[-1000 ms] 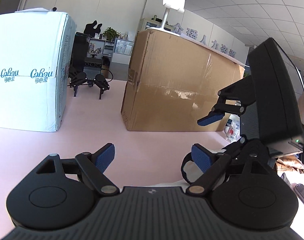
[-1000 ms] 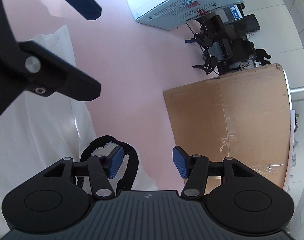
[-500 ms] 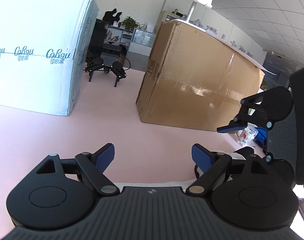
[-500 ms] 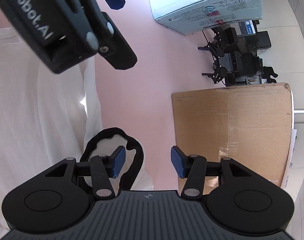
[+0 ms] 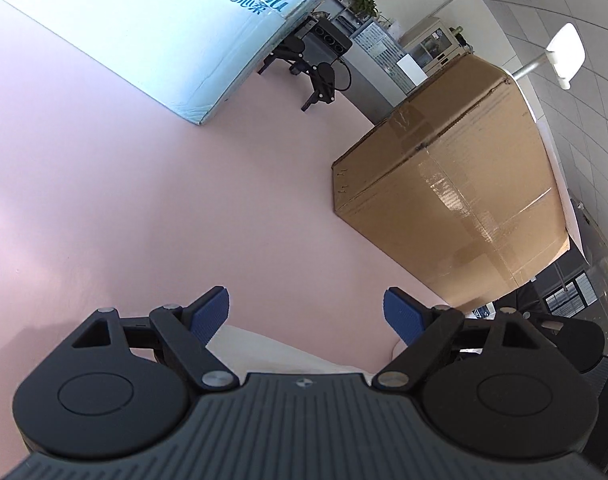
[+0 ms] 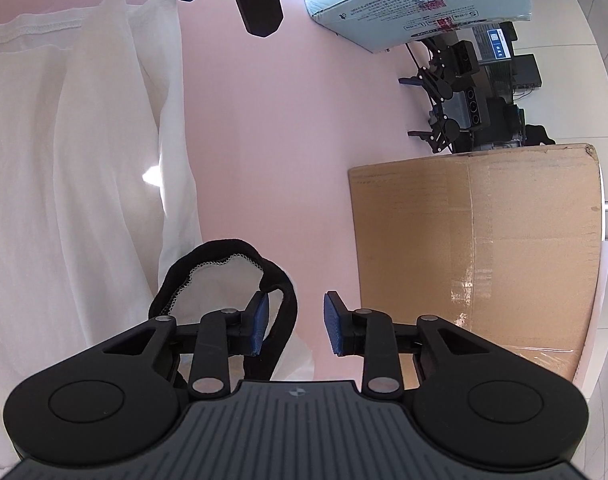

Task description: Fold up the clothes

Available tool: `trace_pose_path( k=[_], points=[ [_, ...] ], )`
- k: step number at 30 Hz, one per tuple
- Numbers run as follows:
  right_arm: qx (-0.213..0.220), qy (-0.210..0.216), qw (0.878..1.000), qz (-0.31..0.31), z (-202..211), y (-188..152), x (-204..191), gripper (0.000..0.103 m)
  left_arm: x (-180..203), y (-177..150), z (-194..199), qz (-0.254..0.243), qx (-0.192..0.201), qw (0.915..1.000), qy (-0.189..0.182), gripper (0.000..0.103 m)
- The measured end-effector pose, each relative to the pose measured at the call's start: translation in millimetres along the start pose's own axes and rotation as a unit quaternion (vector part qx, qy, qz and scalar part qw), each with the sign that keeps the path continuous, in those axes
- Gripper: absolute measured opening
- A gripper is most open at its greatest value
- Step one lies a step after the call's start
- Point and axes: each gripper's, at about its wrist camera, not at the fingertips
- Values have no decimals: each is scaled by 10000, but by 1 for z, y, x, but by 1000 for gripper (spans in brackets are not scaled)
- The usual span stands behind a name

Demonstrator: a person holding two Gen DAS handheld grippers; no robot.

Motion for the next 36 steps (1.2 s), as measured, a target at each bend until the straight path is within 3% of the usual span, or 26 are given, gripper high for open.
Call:
trace_pose_path(
  k=[2, 3, 6, 12, 16, 19, 22, 24, 26, 29, 31, 32, 36],
  points=[
    [11, -74, 10000, -49, -7, 3, -3, 22, 2, -1, -1, -96, 11, 9999, 92, 83],
    [4, -108, 9999, -115, -9, 5, -3, 14, 4, -2, -1, -160, 19, 9998, 122, 83],
    [-32, -162, 9974, -701, -12, 7, 7, 7, 9, -4, -1, -315, 33, 9993, 180, 83],
    [291, -622, 9806, -1835, 3, -9, 44, 6, 10, -6, -9, -435, -76, 9988, 225, 83],
    [401, -1146, 9497, -2887, 11, -33, 79, 6, 21, -13, -16, -804, -278, 9962, 166, 83],
    [254, -1236, 9229, -3636, 3, -51, 106, 6, 37, -22, -13, -1416, -350, 9892, -165, 83],
    [194, -1108, 8950, -4316, -6, -66, 126, 6, 59, -42, -7, -2295, -477, 9703, -600, 83],
    [192, -1097, 8810, -4598, -9, -71, 130, 6, 71, -56, -11, -2726, -666, 9573, -696, 83],
    [221, -1069, 8697, -4813, -11, -74, 133, 6, 80, -69, -20, -3021, -789, 9482, -588, 83],
    [330, -1025, 8553, -5068, -9, -75, 134, 6, 86, -86, -44, -3340, -996, 9373, -37, 83],
    [459, -984, 8483, -5183, -3, -78, 132, 6, 87, -91, -51, -3528, -854, 9316, 219, 83],
    [536, -947, 8444, -5246, 1, -81, 132, 6, 87, -91, -52, -3541, -791, 9312, 356, 83],
    [720, -596, 8249, -5575, 14, -104, 130, 6, 80, -82, -52, -3164, -673, 9452, 441, 83]
  ],
)
Point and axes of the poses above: each gripper's, at about its wrist camera, not at the fingertips, and z roughly against the way its jaws point, x to its right, y to its top
